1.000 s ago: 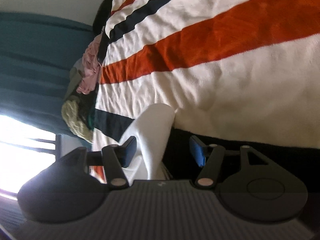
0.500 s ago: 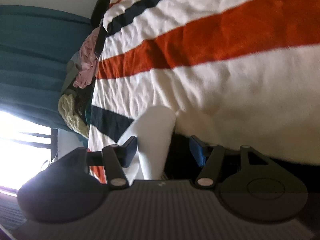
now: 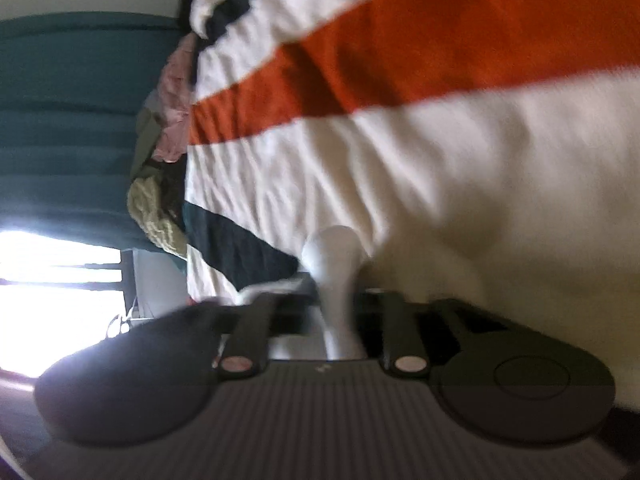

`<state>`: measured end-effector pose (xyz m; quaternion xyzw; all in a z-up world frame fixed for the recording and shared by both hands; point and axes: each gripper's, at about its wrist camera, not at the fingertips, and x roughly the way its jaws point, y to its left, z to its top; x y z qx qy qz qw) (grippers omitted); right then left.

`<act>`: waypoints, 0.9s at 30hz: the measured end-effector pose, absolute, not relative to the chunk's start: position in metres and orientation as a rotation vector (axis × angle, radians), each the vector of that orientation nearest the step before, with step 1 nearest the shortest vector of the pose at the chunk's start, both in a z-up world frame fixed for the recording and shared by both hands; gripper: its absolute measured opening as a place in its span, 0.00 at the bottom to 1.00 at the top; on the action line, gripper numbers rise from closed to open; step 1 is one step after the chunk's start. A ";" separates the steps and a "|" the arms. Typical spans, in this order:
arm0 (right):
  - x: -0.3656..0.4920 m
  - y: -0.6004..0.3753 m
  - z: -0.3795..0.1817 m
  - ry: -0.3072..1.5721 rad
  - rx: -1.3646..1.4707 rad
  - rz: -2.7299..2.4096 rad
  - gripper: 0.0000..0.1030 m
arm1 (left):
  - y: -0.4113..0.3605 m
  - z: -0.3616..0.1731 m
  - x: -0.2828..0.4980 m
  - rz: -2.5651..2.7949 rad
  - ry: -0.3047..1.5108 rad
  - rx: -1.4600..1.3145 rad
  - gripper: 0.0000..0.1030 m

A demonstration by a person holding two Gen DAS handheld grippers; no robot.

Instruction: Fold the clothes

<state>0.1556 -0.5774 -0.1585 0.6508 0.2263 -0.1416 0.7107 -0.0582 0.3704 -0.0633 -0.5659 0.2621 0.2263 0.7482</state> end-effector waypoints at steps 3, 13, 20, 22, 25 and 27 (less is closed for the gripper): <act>0.151 -0.582 -0.127 0.303 1.302 -0.259 0.07 | 0.368 -0.061 -0.059 0.485 0.576 -1.234 0.13; 0.071 -0.583 -0.111 0.315 1.271 -0.739 0.08 | 0.367 -0.074 -0.064 0.436 0.601 -1.261 0.14; 0.060 -0.581 -0.126 0.341 1.378 -0.771 0.08 | 0.372 -0.084 -0.067 0.422 0.599 -1.297 0.43; 0.063 -0.579 -0.119 0.330 1.320 -0.755 0.08 | 0.372 -0.085 -0.068 0.396 0.586 -1.319 0.65; 0.059 -0.584 -0.120 0.334 1.324 -0.764 0.08 | 0.374 -0.085 -0.075 0.378 0.554 -1.373 0.75; 0.056 -0.588 -0.121 0.337 1.327 -0.770 0.08 | 0.373 -0.083 -0.082 0.376 0.540 -1.399 0.78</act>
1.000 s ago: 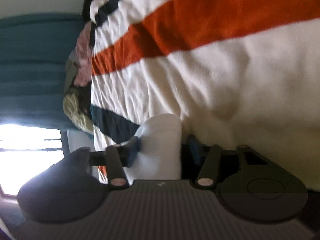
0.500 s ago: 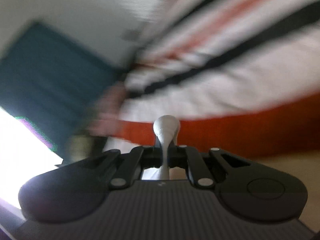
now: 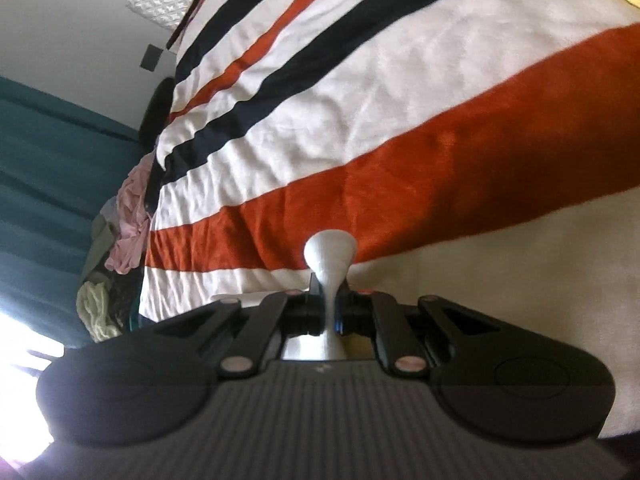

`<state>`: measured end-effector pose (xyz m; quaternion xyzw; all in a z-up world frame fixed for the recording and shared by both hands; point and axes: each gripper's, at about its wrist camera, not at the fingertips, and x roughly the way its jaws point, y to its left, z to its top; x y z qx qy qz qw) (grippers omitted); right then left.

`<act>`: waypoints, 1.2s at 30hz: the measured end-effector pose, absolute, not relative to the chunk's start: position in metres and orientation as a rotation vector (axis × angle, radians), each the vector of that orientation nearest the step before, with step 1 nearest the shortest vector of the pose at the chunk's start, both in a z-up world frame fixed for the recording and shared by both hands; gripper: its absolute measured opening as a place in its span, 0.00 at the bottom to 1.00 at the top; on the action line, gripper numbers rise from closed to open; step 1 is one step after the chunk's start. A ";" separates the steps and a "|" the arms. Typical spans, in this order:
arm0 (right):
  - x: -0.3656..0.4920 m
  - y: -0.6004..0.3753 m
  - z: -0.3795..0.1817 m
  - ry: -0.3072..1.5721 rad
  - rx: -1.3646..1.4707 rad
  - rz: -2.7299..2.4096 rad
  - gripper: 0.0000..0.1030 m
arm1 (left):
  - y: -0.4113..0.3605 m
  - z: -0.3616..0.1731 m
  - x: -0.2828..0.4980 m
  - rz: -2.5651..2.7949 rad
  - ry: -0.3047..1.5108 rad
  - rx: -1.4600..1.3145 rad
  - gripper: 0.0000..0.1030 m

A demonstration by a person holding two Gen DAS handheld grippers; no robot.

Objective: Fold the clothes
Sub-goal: 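Hold the cuff with the left gripper and fold it across the sweatshirt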

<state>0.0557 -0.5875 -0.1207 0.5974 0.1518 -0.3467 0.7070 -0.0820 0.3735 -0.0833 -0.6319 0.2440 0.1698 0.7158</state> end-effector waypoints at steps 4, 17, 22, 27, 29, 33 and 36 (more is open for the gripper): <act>0.053 -0.586 -0.121 0.336 1.322 -0.768 0.07 | 0.375 -0.079 -0.092 0.363 0.516 -1.408 0.82; 0.051 -0.583 -0.115 0.350 1.264 -0.803 0.07 | 0.372 -0.087 -0.049 0.425 0.547 -1.304 0.15; 0.046 -0.581 -0.119 0.399 1.229 -0.892 0.07 | 0.375 -0.086 -0.055 0.439 0.568 -1.243 0.14; 0.047 -0.583 -0.128 0.464 1.218 -0.936 0.07 | 0.377 -0.084 -0.061 0.452 0.589 -1.182 0.16; 0.046 -0.583 -0.126 0.463 1.216 -0.931 0.10 | 0.376 -0.076 -0.064 0.456 0.595 -1.137 0.27; 0.045 -0.583 -0.118 0.467 1.208 -0.939 0.27 | 0.366 -0.043 -0.072 0.461 0.598 -0.992 0.65; 0.046 -0.574 -0.094 0.420 1.090 -0.969 0.62 | 0.356 -0.015 -0.076 0.467 0.586 -0.868 0.82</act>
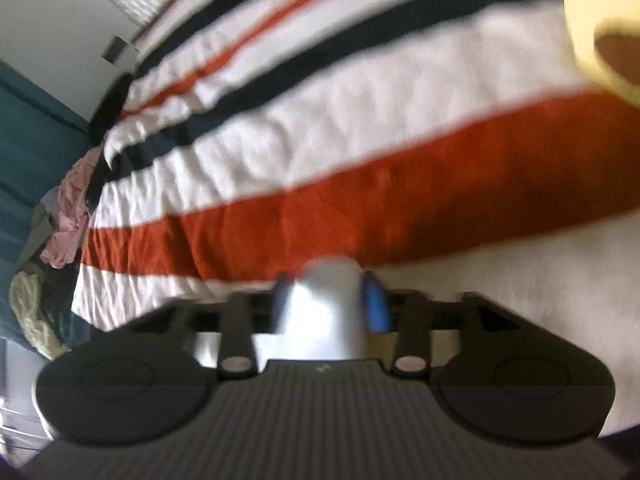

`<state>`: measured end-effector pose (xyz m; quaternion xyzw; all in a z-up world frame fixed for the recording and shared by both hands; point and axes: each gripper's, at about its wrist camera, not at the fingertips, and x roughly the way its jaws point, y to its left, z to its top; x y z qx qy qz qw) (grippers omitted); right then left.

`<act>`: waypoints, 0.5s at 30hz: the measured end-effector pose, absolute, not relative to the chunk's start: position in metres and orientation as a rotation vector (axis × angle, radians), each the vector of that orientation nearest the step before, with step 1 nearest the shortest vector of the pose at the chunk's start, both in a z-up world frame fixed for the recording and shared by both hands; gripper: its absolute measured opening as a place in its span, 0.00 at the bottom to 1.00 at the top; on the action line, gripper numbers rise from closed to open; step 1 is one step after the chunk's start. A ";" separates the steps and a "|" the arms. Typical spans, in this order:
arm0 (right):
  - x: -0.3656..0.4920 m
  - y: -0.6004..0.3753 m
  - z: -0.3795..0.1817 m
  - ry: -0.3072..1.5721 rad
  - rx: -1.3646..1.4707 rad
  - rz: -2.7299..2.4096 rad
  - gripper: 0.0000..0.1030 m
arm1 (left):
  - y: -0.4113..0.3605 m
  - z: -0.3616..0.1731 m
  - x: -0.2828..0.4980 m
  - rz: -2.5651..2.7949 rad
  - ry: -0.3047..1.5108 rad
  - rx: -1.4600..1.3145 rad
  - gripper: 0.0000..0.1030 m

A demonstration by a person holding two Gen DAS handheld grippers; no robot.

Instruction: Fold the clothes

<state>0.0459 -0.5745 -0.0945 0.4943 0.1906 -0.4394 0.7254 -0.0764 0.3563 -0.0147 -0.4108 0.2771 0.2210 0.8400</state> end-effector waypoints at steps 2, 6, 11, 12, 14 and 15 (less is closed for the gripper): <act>0.046 -0.564 -0.072 0.349 0.986 -0.951 0.70 | 0.339 0.009 -0.073 0.481 0.558 -0.755 0.82; 0.043 -0.532 -0.027 0.190 0.802 -0.796 0.70 | 0.287 0.044 -0.053 0.439 0.487 -0.558 0.86; 0.043 -0.470 0.004 0.115 0.545 -0.518 0.70 | 0.202 0.055 -0.011 0.294 0.458 -0.391 0.86; 0.044 -0.458 0.008 0.111 0.493 -0.470 0.70 | 0.185 0.057 -0.003 0.265 0.452 -0.358 0.86; 0.050 -0.436 0.012 0.122 0.404 -0.388 0.70 | 0.151 0.062 0.014 0.207 0.439 -0.292 0.86; 0.053 -0.426 0.012 0.133 0.367 -0.339 0.70 | 0.134 0.064 0.023 0.178 0.432 -0.258 0.86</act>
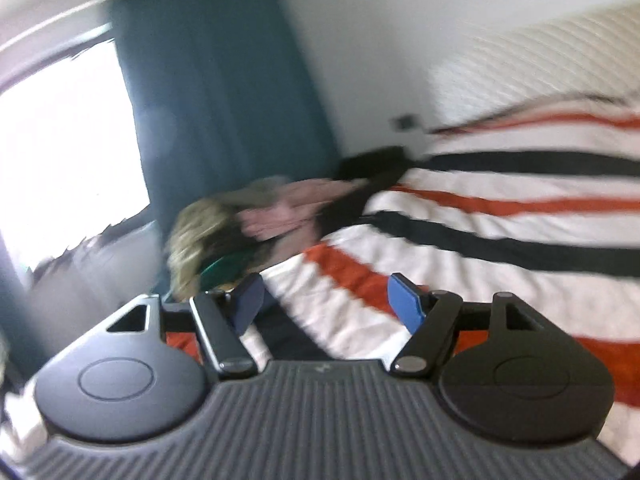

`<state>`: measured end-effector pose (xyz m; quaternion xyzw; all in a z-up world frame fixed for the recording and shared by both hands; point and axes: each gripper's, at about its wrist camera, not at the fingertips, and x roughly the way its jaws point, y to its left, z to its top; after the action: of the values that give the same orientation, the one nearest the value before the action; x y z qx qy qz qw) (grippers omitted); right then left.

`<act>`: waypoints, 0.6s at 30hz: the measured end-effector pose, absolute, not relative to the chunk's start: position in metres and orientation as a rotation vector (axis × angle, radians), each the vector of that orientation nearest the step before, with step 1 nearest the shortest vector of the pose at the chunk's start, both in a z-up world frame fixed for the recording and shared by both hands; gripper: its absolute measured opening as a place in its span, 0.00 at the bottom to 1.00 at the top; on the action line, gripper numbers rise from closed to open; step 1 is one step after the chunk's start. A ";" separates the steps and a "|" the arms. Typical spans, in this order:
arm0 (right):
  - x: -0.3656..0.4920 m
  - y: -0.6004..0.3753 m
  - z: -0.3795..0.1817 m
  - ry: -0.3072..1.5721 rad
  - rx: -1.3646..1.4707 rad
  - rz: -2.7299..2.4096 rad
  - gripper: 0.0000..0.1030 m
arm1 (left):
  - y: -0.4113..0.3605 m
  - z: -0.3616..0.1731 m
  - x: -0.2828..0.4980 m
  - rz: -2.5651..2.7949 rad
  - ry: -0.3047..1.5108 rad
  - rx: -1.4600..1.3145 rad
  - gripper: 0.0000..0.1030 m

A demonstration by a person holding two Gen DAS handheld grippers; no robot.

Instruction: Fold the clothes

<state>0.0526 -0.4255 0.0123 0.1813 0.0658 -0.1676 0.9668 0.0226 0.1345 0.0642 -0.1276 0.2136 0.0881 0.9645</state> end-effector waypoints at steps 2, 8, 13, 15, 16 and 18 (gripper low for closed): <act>0.057 -0.405 0.013 0.154 0.301 -0.244 0.69 | 0.104 0.060 0.038 0.120 0.445 -0.244 0.86; 0.059 -0.369 0.010 0.189 0.274 -0.045 0.69 | 0.026 0.033 0.070 0.010 0.480 -0.173 0.86; 0.059 -0.357 0.009 0.205 0.307 0.015 0.69 | -0.015 -0.018 0.061 0.001 0.520 -0.098 0.86; 0.060 -0.353 0.008 0.218 0.311 0.044 0.67 | -0.023 -0.039 0.061 0.010 0.552 -0.087 0.86; 0.060 -0.350 0.007 0.221 0.305 0.057 0.58 | -0.026 -0.049 0.061 0.014 0.569 -0.082 0.86; 0.061 -0.345 0.006 0.238 0.291 0.078 0.40 | -0.029 -0.061 0.062 0.008 0.604 -0.051 0.86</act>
<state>0.0614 -0.3452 0.0063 0.1448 0.1184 0.0386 0.9816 0.0625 -0.0288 -0.0610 -0.0249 0.2972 0.0040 0.9545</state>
